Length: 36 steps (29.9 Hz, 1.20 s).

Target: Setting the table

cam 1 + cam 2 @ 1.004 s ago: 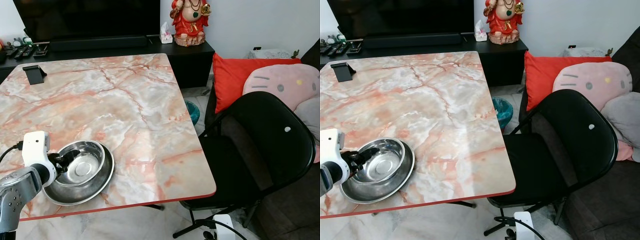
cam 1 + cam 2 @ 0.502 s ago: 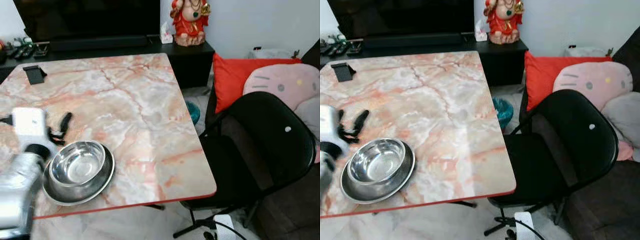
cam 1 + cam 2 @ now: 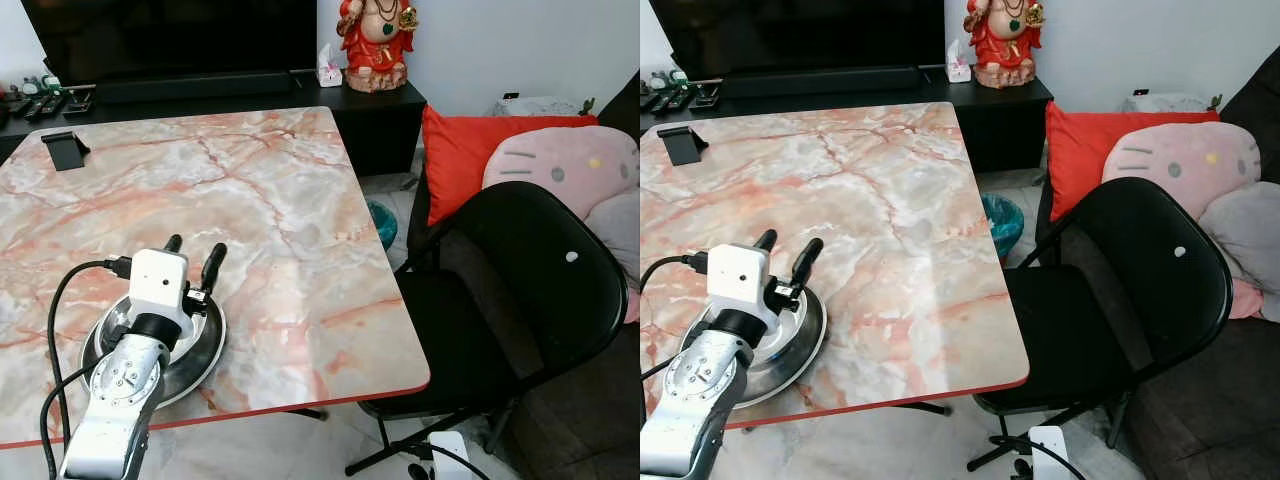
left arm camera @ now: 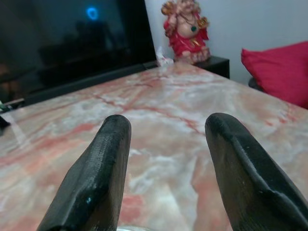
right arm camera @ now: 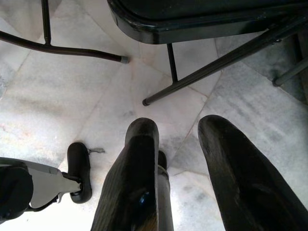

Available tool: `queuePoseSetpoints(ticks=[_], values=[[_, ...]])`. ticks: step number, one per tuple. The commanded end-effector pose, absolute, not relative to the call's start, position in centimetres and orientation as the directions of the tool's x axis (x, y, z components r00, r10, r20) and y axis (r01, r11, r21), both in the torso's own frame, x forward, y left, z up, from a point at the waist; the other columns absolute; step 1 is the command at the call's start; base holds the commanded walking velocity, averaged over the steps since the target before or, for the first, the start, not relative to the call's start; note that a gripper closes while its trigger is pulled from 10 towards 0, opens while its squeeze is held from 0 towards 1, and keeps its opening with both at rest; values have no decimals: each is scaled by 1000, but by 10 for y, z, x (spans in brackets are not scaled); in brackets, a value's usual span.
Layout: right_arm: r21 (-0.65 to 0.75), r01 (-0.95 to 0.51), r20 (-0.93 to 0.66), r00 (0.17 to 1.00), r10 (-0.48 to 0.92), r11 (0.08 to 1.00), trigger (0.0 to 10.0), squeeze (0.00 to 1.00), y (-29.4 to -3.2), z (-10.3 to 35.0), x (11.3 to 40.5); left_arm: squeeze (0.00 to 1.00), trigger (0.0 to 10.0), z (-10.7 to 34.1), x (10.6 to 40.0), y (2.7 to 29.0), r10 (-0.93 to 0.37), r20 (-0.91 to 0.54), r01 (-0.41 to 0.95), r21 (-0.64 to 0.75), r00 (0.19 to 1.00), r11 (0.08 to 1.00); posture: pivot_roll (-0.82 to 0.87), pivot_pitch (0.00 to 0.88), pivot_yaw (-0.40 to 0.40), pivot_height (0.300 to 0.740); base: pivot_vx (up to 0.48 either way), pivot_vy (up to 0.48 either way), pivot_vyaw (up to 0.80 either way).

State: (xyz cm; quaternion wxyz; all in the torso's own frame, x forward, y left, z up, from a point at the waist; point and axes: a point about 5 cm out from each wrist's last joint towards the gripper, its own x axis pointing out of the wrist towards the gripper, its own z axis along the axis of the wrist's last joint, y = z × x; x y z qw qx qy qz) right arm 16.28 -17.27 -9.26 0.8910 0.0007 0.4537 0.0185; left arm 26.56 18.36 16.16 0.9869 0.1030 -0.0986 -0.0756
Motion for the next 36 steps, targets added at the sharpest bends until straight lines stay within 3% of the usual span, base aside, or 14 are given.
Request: queuePoseSetpoints(ticks=[1,6,11,23,36], values=[[17,-21,-809,588,26,1000,10000,0,-173,-93,160,0,10000,160,267,181,-186,183,138,245,965,960,-50,0,22,740,0,0,0],[18,-14,-805,593,23,1000,10000,0,-172,-93,161,0,10000,154,270,184,-139,194,92,234,971,968,-52,0,29,740,0,0,0],[20,-19,-738,674,28,1000,10000,0,-181,-78,189,0,10000,149,268,188,-76,194,36,199,978,979,-44,0,20,740,0,0,0],[7,-11,-779,626,12,1000,10000,0,-186,-84,178,0,10000,150,275,178,-93,201,56,186,975,981,-50,0,22,740,0,124,0],[-4,-6,-825,565,0,1000,10000,0,-189,-95,153,0,10000,156,278,178,-101,214,57,200,972,978,-49,0,29,740,0,442,0]])
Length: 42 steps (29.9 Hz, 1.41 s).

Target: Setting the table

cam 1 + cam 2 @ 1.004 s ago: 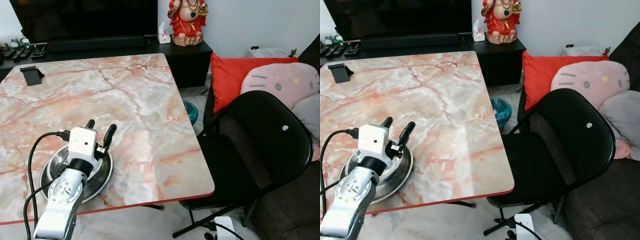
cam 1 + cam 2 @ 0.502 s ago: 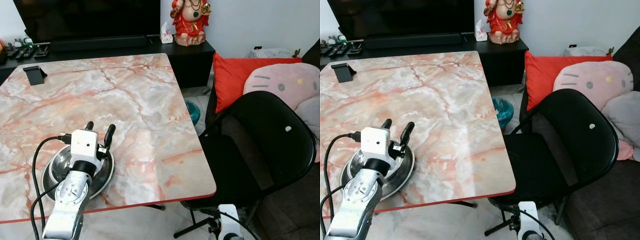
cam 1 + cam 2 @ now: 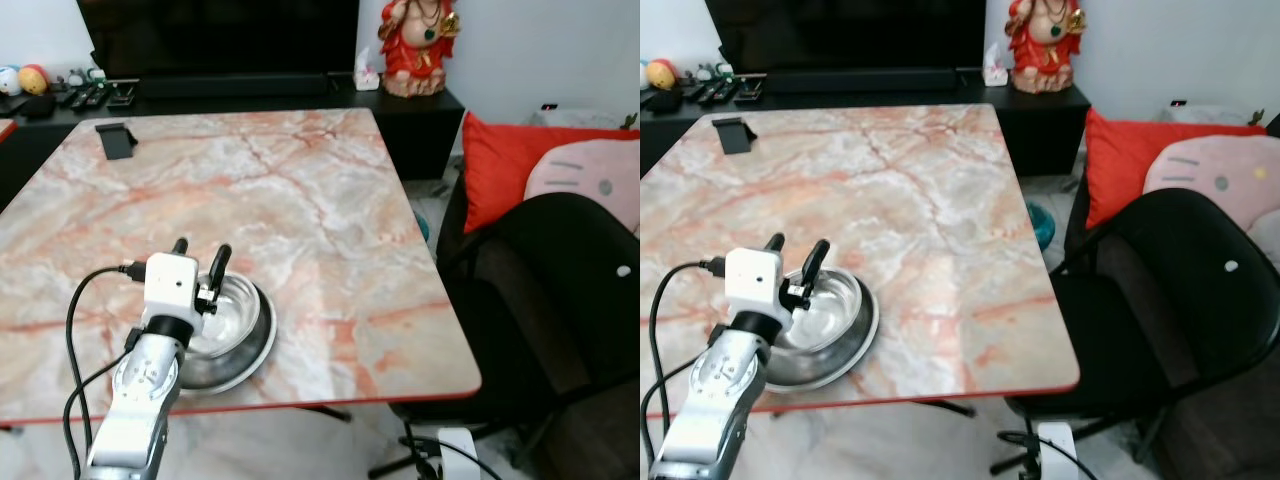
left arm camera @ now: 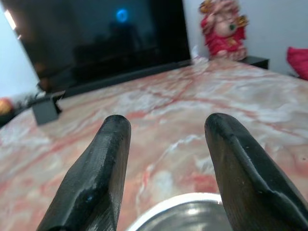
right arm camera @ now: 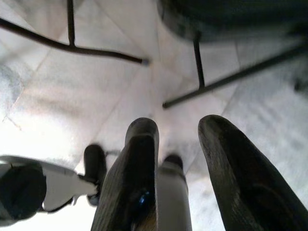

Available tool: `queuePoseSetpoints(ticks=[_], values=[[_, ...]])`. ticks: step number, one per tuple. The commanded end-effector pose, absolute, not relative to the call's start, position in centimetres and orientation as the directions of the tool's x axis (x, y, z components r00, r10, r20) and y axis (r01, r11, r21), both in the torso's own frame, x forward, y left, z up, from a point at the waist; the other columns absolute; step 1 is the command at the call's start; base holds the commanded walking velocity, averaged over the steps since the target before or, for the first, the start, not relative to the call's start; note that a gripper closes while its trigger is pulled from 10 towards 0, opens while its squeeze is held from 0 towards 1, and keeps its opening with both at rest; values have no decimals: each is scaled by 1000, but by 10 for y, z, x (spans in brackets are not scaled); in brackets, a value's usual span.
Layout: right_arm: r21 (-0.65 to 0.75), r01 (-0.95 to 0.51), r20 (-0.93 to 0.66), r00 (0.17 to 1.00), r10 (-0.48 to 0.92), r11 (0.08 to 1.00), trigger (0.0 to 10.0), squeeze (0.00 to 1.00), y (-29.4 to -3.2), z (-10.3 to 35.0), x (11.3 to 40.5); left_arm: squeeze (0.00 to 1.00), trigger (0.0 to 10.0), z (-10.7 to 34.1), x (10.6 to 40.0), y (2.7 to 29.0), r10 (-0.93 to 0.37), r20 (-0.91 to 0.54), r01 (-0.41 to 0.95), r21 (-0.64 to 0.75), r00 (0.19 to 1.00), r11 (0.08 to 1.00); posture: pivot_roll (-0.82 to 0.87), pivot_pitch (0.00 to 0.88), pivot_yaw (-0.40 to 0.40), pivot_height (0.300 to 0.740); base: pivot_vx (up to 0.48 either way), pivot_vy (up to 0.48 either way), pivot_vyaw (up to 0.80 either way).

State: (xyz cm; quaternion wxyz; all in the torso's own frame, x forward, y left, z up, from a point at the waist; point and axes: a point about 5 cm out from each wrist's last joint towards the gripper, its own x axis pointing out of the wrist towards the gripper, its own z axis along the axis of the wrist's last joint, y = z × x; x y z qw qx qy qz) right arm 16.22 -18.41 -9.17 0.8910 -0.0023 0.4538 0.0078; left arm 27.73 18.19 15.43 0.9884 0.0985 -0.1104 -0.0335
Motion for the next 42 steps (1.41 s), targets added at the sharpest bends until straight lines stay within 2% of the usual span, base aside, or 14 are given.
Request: queuePoseSetpoints(ticks=[1,26,35,42], values=[[-5,-6,-825,565,0,1000,10000,0,-189,-95,153,0,10000,157,278,178,-101,215,57,199,971,978,-48,0,30,740,0,446,0],[-7,-47,-810,586,22,999,10000,0,-181,-90,169,0,10000,164,283,182,-51,238,15,148,970,989,-21,0,28,740,0,448,0],[-7,-44,-805,593,21,999,10000,0,-184,-88,173,0,10000,164,283,184,-35,237,0,147,971,989,-14,0,27,740,0,448,694],[6,-45,-804,593,31,999,10000,0,-174,-89,172,0,10000,165,283,185,-32,239,-4,150,971,989,-14,0,29,740,0,448,0]])
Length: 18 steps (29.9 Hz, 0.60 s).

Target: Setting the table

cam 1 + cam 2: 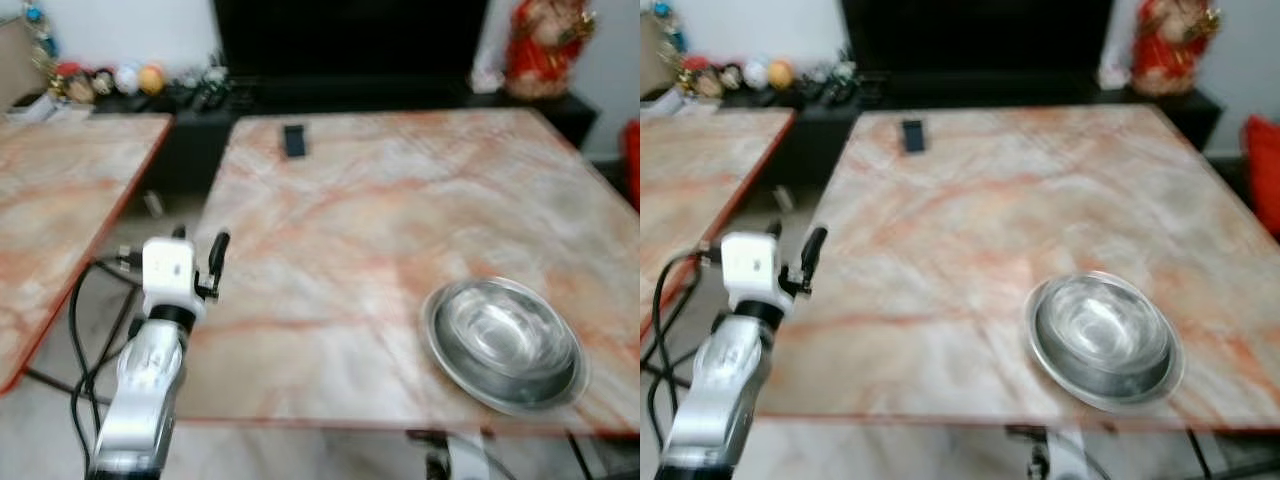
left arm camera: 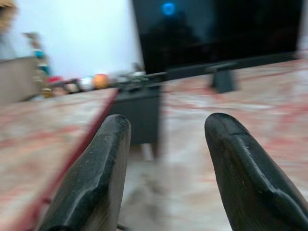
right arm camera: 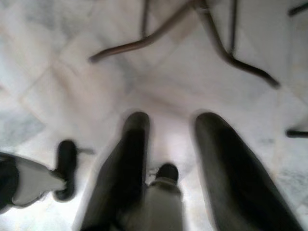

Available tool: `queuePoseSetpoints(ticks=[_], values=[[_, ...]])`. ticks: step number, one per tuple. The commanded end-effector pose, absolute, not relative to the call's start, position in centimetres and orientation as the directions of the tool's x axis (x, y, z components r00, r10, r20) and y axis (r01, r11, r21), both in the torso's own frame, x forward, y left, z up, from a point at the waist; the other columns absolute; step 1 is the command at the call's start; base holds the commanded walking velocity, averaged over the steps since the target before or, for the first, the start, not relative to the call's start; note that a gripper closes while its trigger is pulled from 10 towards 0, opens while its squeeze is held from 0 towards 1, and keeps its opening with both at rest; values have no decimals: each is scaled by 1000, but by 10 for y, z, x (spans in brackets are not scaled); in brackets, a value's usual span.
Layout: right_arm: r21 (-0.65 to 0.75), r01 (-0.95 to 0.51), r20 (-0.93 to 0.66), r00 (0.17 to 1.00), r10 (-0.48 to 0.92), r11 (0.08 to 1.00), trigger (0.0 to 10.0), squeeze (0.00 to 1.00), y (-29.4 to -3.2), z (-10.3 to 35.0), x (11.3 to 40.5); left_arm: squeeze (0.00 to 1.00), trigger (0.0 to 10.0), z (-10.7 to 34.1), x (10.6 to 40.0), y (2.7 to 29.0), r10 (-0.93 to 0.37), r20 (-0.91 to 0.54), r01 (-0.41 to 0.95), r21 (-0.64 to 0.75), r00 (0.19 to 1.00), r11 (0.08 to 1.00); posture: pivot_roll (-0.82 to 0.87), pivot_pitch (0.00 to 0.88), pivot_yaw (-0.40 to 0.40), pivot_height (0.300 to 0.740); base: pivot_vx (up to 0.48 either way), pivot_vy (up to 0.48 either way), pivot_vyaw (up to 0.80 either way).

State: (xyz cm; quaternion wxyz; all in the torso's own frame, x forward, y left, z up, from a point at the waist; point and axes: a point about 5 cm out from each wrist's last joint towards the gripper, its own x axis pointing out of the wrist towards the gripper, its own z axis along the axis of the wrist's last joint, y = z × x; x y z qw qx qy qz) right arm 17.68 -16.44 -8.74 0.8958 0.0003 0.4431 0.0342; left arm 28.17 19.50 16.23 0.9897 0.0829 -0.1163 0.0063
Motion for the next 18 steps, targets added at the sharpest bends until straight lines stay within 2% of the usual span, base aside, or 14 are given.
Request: queuePoseSetpoints(ticks=[1,6,10,14,17,18], values=[[9,-52,-802,596,38,999,10000,0,-168,-89,173,0,10000,165,283,186,-32,240,-5,150,970,989,-15,0,30,740,0,450,0],[15,-70,-796,603,54,997,10000,0,-155,-88,177,0,10000,166,283,186,-32,241,-4,150,970,989,-15,0,30,740,0,452,160],[37,-100,-778,622,91,994,10000,0,-124,-85,184,0,10000,167,284,187,-31,245,-7,154,969,988,-8,0,31,740,0,447,800],[39,-100,-774,626,94,994,10000,0,-127,-87,177,0,10000,168,284,188,-28,248,-11,154,968,988,-8,0,32,740,0,448,800],[42,-86,-774,627,87,995,10000,0,-148,-90,169,0,10000,169,284,188,-29,249,-10,155,968,988,-8,0,33,740,0,446,800],[42,-86,-774,627,87,995,10000,0,-148,-90,169,0,10000,169,284,188,-29,249,-10,155,968,988,-8,0,33,740,0,446,800]])
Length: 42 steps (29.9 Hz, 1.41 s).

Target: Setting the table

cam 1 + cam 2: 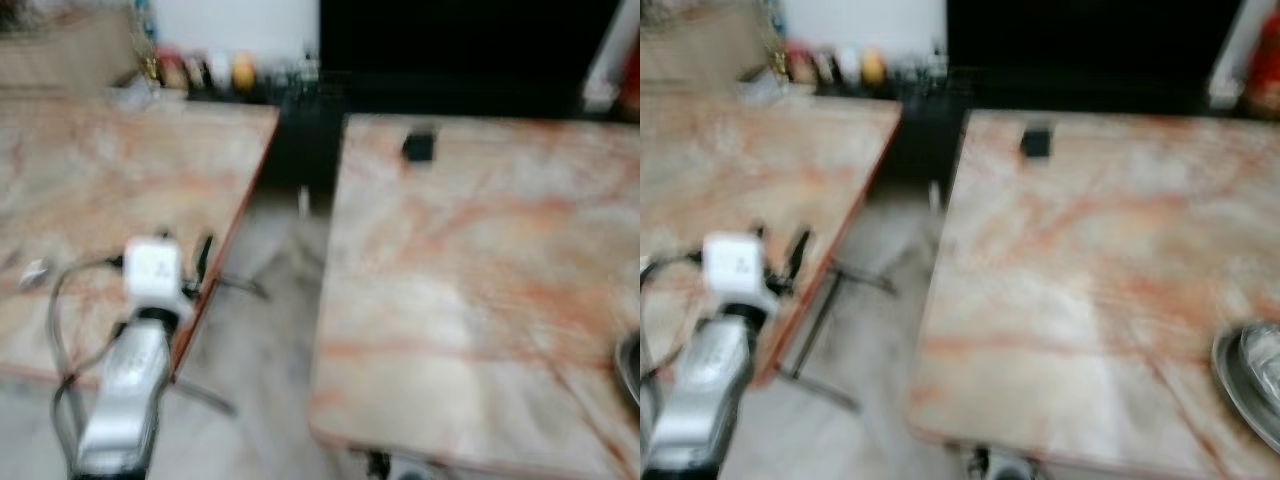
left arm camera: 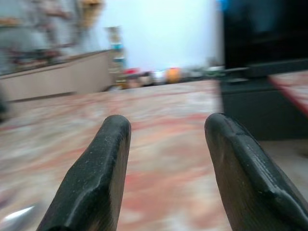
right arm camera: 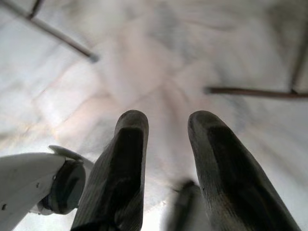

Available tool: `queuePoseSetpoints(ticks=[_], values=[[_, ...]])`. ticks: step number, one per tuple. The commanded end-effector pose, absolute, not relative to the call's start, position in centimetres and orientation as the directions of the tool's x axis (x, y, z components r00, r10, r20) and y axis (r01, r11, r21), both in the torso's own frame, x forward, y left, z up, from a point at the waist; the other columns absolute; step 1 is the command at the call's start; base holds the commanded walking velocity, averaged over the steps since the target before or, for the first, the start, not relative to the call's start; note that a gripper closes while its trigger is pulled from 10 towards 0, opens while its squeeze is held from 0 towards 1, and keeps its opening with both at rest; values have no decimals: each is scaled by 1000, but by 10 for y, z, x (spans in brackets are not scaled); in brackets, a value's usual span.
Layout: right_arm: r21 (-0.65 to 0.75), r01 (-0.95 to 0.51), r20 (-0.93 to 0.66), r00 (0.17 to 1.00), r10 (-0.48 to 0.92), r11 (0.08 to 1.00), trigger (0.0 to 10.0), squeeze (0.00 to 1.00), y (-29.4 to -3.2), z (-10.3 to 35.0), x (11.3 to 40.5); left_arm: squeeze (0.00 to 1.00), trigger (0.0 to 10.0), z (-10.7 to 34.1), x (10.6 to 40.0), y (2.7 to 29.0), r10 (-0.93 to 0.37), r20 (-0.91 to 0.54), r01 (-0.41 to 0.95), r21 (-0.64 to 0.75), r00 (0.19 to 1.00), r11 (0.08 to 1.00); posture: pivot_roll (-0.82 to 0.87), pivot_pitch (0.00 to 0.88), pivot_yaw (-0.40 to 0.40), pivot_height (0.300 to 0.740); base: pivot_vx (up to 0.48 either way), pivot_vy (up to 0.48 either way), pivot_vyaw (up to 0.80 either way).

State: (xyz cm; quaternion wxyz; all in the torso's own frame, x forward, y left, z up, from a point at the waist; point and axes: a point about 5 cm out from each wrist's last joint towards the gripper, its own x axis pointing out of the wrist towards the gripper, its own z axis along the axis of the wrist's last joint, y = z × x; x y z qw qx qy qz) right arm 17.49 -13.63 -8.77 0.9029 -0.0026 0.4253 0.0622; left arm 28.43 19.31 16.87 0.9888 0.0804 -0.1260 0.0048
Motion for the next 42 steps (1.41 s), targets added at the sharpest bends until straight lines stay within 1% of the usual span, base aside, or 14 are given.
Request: queuePoseSetpoints(ticks=[1,4,5,6,7,11,19,25,29,30,32,33,34,42], values=[[42,-83,-775,627,85,996,10000,0,-153,-90,168,0,10000,169,284,188,-29,250,-10,156,968,988,-8,0,33,740,0,446,800],[36,-66,-780,621,70,997,10000,0,-176,-91,161,0,10000,169,284,188,-29,252,-11,156,967,988,-7,0,33,740,0,449,800],[36,-66,-780,621,70,997,10000,0,-176,-91,161,0,10000,169,284,188,-29,252,-11,156,967,988,-7,0,33,740,0,450,800],[28,-50,-788,613,53,998,10000,0,-195,-91,155,0,10000,169,284,188,-28,253,-12,155,967,988,-8,0,33,740,0,446,800],[24,-44,-791,611,46,999,10000,0,-201,-91,153,0,10000,169,284,188,-28,253,-12,155,967,988,-8,0,33,740,0,446,800],[14,-37,-798,602,33,999,10000,0,-211,-91,147,0,10000,170,284,188,-29,254,-12,156,967,988,-7,0,33,740,0,449,800],[26,-35,-807,589,42,999,10000,0,-215,-92,142,0,10000,170,285,188,-31,255,-10,160,966,987,-6,0,33,740,0,447,744],[27,-39,-805,592,45,999,10000,0,-210,-89,154,0,10000,171,285,188,-32,257,-10,161,966,987,-5,0,34,740,0,449,0],[15,-26,-803,595,28,1000,10000,0,-228,-85,155,0,10000,172,285,189,-30,259,-13,162,965,987,-5,0,33,740,0,447,0],[9,-18,-804,595,18,1000,10000,0,-236,-84,154,0,10000,172,285,189,-28,260,-15,162,965,987,-5,0,33,740,0,450,0],[10,-23,-802,597,22,1000,10000,0,-231,-84,155,0,10000,172,284,189,-27,261,-16,162,965,987,-5,0,33,740,0,450,0],[16,-34,-799,600,33,999,10000,0,-217,-86,158,0,10000,172,284,191,-23,262,-21,163,965,986,-5,0,34,740,0,450,0],[16,-36,-798,602,35,999,10000,0,-214,-87,159,0,10000,173,284,191,-21,262,-23,164,965,986,-4,0,34,740,0,446,0],[8,-25,-796,604,21,1000,10000,0,-213,-87,161,0,10000,172,282,202,12,259,-57,166,966,984,-2,0,34,740,0,448,0]])
